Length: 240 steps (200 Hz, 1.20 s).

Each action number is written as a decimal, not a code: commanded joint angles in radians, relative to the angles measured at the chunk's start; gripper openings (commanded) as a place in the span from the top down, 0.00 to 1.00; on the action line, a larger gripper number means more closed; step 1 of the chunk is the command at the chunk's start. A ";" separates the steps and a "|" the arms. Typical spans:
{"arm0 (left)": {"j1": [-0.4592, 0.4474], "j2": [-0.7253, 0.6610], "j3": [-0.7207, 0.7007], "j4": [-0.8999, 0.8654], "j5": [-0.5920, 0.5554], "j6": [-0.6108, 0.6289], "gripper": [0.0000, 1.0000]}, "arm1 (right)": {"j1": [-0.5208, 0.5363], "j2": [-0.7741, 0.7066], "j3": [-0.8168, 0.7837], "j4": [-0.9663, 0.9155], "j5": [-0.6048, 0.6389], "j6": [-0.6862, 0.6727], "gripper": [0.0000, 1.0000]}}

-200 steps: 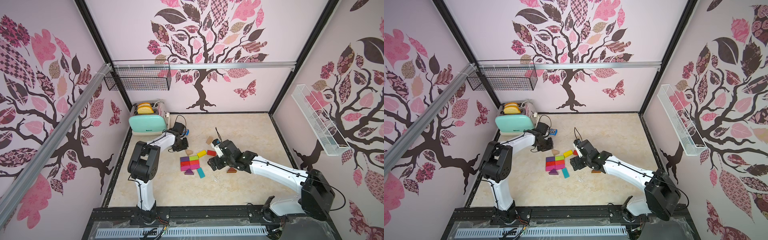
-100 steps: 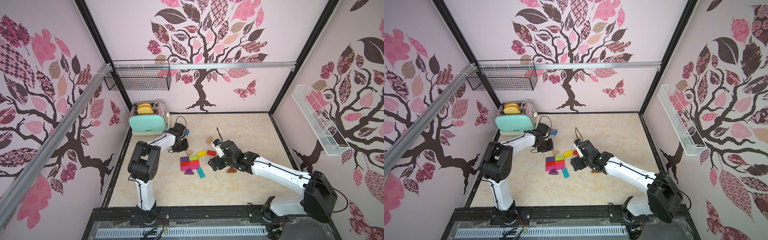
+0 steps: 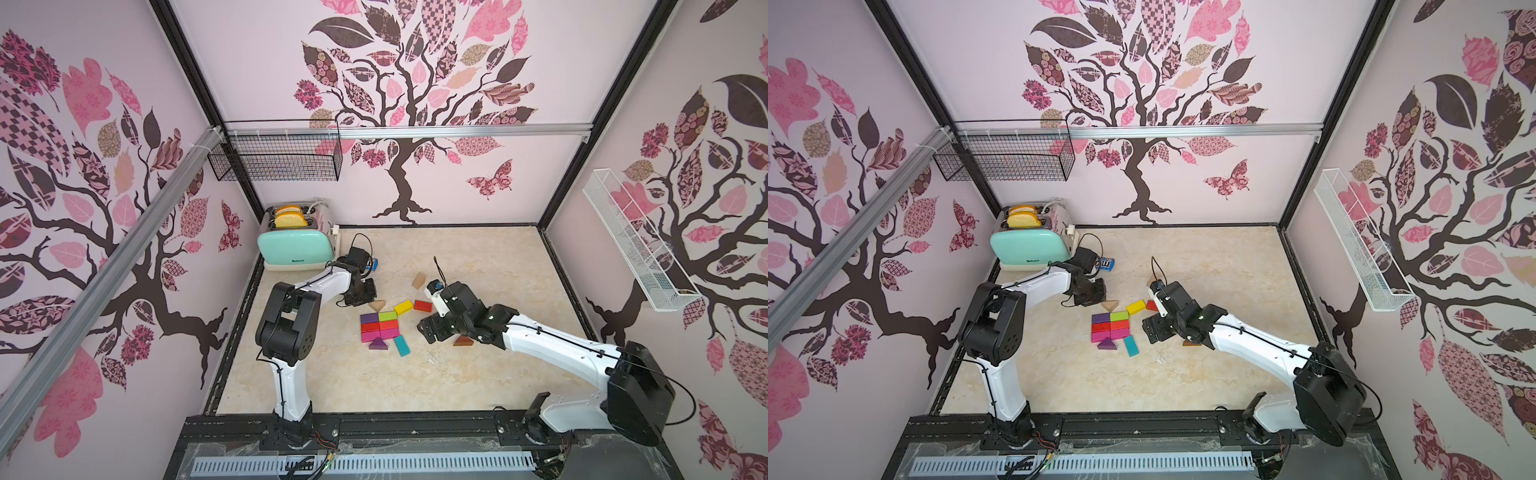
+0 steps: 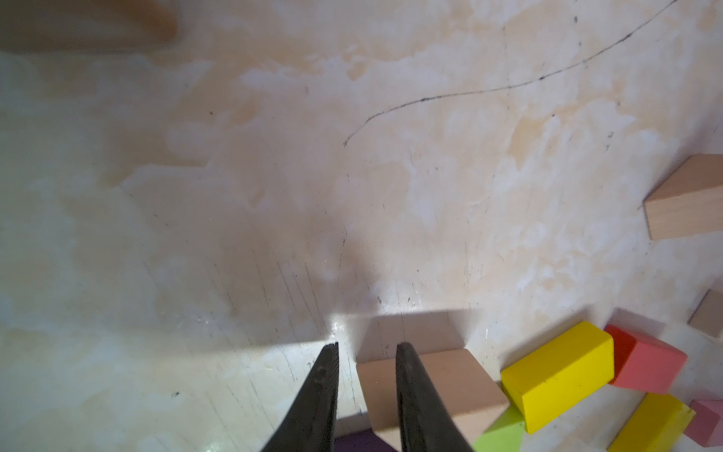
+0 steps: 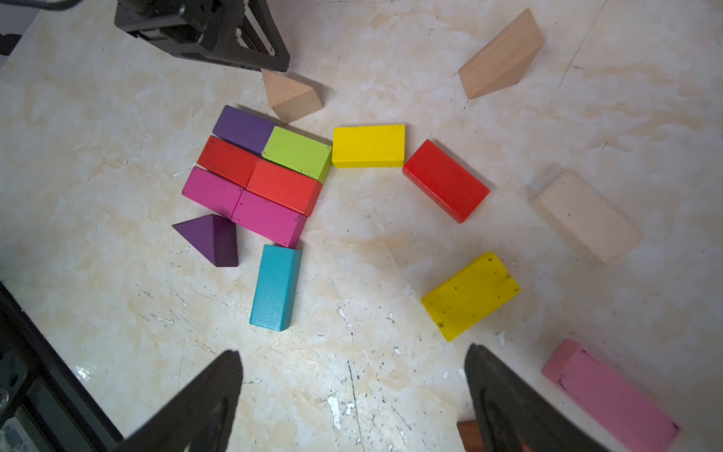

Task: Assemble a piece of candy with building blocks
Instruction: Adjust the building block at the center of the board, then move the building block to the center of the board.

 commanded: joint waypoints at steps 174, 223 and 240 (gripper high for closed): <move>0.049 -0.968 -0.555 -0.033 0.162 -0.044 0.02 | 0.116 0.168 -0.010 0.073 -0.067 0.013 0.15; 0.054 -0.988 -0.596 0.000 0.185 -0.074 0.02 | 0.142 0.246 0.031 0.100 -0.037 0.030 0.19; 0.054 -0.998 -0.610 0.021 0.196 -0.095 0.02 | 0.144 0.265 0.036 0.111 -0.038 0.036 0.21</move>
